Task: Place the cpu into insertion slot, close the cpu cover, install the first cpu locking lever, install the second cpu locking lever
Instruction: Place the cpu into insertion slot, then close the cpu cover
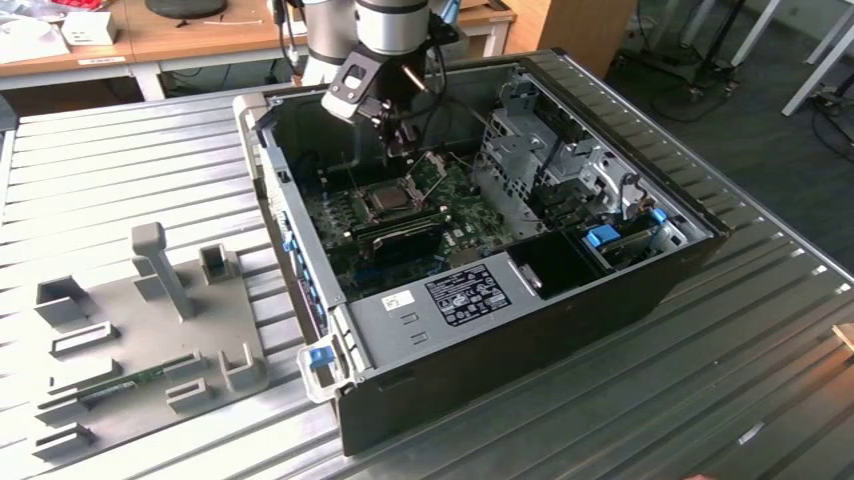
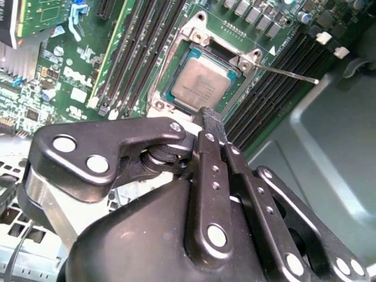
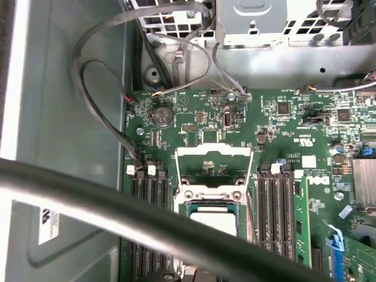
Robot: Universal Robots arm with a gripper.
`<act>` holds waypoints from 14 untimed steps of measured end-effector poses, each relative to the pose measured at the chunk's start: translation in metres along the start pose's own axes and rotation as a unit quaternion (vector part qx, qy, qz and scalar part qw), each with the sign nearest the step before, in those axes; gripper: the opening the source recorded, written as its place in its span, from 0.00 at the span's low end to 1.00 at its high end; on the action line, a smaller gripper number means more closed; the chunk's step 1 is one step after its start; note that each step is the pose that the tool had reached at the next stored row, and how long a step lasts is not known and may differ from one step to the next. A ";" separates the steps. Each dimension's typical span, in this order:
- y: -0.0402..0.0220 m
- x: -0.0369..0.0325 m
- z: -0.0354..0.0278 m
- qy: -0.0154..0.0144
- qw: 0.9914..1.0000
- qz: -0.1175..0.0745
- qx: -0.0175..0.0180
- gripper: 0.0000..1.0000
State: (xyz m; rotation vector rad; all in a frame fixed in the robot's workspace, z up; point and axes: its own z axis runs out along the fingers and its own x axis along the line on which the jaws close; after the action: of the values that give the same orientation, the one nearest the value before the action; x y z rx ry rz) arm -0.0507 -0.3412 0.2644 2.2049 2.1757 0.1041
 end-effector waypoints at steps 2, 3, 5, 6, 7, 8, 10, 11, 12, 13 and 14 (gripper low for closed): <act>0.0002 0.0000 -0.0025 0.000 1.000 0.000 0.000 0.10; 0.0002 0.0000 -0.0028 0.000 1.000 0.000 0.000 0.10; 0.0002 0.0000 -0.0030 0.000 1.000 0.000 0.000 0.10; 0.0002 0.0001 -0.0032 0.000 1.000 0.000 0.000 0.10; 0.0002 0.0001 -0.0032 0.000 1.000 0.000 0.000 0.10; 0.0002 0.0001 -0.0032 0.000 1.000 0.000 0.000 0.10; 0.0006 0.0000 -0.0033 0.000 1.000 0.000 0.000 0.10; 0.0009 0.0000 -0.0033 0.000 1.000 0.000 0.000 0.10; 0.0013 0.0000 -0.0032 0.000 1.000 0.000 0.000 0.10; 0.0018 0.0001 -0.0032 0.000 1.000 0.000 0.000 0.10; 0.0025 0.0001 -0.0031 0.000 1.000 0.000 0.000 0.10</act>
State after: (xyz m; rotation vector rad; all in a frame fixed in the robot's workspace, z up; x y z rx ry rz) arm -0.0484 -0.3412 0.2677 2.2039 2.1749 0.1040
